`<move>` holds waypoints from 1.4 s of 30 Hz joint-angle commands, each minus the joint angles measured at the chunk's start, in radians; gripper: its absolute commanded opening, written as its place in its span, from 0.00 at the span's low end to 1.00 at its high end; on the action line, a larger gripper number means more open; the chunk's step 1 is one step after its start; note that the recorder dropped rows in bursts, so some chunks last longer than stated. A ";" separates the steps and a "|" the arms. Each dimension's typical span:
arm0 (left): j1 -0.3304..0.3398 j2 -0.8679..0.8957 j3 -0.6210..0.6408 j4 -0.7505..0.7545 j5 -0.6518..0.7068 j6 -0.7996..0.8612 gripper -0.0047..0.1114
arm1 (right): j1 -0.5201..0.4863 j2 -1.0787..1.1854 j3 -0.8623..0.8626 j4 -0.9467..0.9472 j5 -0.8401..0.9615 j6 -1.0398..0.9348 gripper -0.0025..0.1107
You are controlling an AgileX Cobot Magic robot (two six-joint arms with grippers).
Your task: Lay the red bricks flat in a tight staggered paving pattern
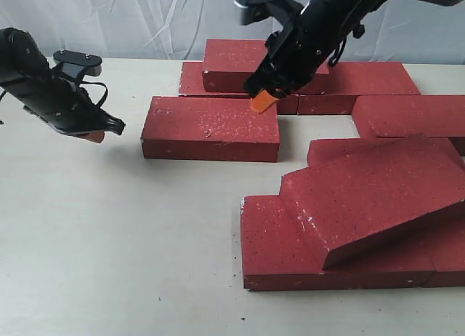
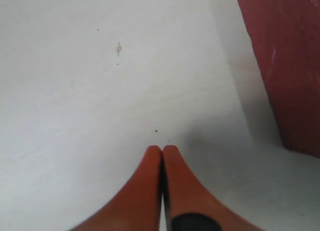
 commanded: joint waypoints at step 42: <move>-0.090 0.124 -0.007 -0.591 -0.167 0.523 0.04 | 0.137 0.229 -0.007 -0.282 -0.325 0.053 0.01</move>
